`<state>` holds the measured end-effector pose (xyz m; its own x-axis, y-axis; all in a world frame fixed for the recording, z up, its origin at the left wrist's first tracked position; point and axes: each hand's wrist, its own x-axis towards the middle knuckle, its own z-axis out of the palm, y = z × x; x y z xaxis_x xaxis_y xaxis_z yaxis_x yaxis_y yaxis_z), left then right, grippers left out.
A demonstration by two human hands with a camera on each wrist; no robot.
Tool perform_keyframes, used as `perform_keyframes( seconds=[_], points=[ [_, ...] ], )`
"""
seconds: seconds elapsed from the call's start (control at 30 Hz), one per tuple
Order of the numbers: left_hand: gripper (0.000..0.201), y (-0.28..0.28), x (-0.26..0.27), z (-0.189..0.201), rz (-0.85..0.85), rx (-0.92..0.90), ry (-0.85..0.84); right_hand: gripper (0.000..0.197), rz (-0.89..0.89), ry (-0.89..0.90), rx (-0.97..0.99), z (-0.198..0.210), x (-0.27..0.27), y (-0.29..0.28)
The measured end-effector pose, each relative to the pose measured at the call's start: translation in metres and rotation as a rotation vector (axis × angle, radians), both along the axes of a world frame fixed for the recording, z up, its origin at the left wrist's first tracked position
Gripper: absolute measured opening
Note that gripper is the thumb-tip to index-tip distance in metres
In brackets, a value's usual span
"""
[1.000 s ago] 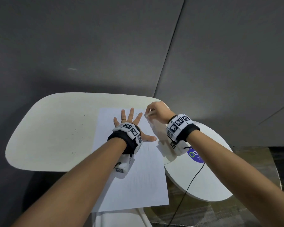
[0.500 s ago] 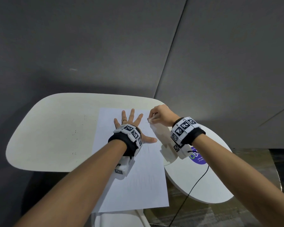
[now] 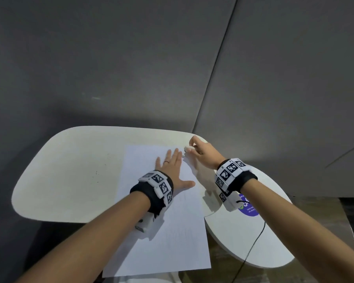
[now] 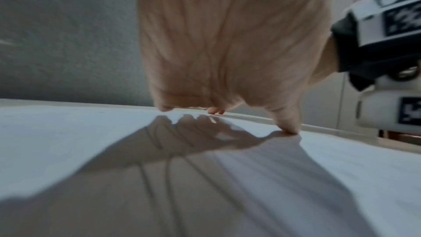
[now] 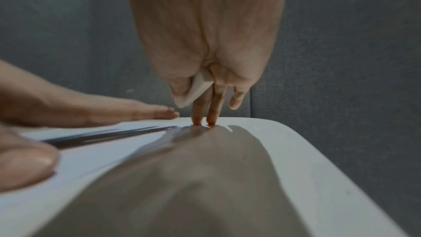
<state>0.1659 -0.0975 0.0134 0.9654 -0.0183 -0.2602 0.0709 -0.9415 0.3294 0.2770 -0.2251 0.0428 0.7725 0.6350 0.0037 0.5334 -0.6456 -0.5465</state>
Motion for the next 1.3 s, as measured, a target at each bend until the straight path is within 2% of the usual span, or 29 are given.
perform_keyframes(
  seconds=[0.07, 0.13, 0.17, 0.23, 0.27, 0.3, 0.4, 0.47, 0.5, 0.6, 0.63, 0.7, 0.8, 0.83, 0.87, 0.97, 1.03, 1.1, 1.13, 1.2, 1.27, 1.3],
  points=[
    [0.077, -0.005, -0.006, 0.004, -0.186, 0.019, -0.033, 0.018, 0.009, -0.019, -0.032, -0.005, 0.001, 0.003],
    [0.062, -0.003, -0.008, 0.002, -0.257, 0.066, 0.003, 0.017, -0.005, -0.037, -0.051, -0.003, -0.001, 0.006],
    [0.062, -0.001, -0.006, 0.001, -0.181, 0.079, 0.033, 0.016, -0.014, -0.042, -0.048, -0.002, -0.001, 0.006],
    [0.067, 0.001, -0.003, 0.002, 0.072, 0.143, 0.103, 0.016, -0.025, -0.052, -0.056, -0.002, -0.001, 0.006],
    [0.068, -0.002, -0.003, 0.003, 0.139, 0.184, 0.125, 0.017, -0.022, -0.053, -0.058, -0.002, 0.0, 0.006],
    [0.067, -0.006, -0.004, 0.004, 0.137, 0.21, 0.108, 0.017, -0.019, -0.054, -0.056, -0.003, 0.0, 0.006],
    [0.058, -0.017, -0.005, 0.012, -0.136, 0.147, 0.057, 0.016, -0.027, -0.057, -0.029, -0.004, -0.001, 0.007],
    [0.057, -0.014, 0.002, 0.009, -0.175, 0.114, 0.06, 0.015, -0.045, -0.056, -0.013, -0.004, 0.0, 0.007],
    [0.059, -0.009, 0.007, 0.006, -0.1, 0.116, 0.071, 0.015, -0.055, -0.051, -0.014, -0.004, 0.001, 0.007],
    [0.073, 0.005, 0.019, -0.001, 0.322, 0.126, 0.125, 0.017, -0.068, -0.05, -0.012, -0.004, 0.003, 0.009],
    [0.074, 0.006, 0.022, -0.003, 0.384, 0.132, 0.121, 0.018, -0.069, -0.053, -0.013, -0.005, 0.004, 0.01],
    [0.07, 0.001, 0.022, -0.001, 0.298, 0.165, 0.057, 0.017, -0.068, -0.062, -0.01, -0.006, 0.005, 0.01],
    [0.059, -0.008, 0.012, 0.007, -0.067, 0.132, 0.018, 0.017, -0.064, -0.055, 0.02, -0.007, 0.003, 0.009],
    [0.059, -0.004, 0.011, 0.005, -0.116, 0.119, 0.038, 0.017, -0.068, -0.049, 0.028, -0.007, 0.002, 0.008],
    [0.061, 0.003, 0.01, 0.004, -0.068, 0.107, 0.064, 0.016, -0.074, -0.046, 0.026, -0.007, 0.002, 0.008],
    [0.079, 0.036, 0.008, -0.004, 0.399, 0.104, 0.156, 0.016, -0.084, -0.038, 0.014, -0.007, 0.001, 0.008],
    [0.083, 0.049, 0.002, -0.004, 0.537, 0.174, 0.19, 0.015, -0.085, -0.046, 0.016, -0.008, 0.001, 0.008],
    [0.074, 0.049, -0.007, -0.002, 0.471, 0.254, 0.121, 0.015, -0.092, -0.053, 0.021, -0.009, 0.002, 0.009],
    [0.069, 0.046, -0.011, -0.001, 0.369, 0.257, 0.053, 0.015, -0.093, -0.059, 0.019, -0.009, 0.001, 0.009],
    [0.06, 0.037, -0.022, 0.005, 0.055, 0.171, -0.032, 0.015, -0.087, -0.075, 0.008, -0.01, 0.0, 0.01],
    [0.055, 0.034, -0.03, 0.008, -0.225, 0.086, -0.019, 0.016, -0.084, -0.083, -0.003, -0.01, -0.001, 0.01],
    [0.054, 0.038, -0.032, 0.006, -0.264, 0.088, 0.013, 0.016, -0.083, -0.083, -0.011, -0.01, -0.001, 0.01]
  ],
)
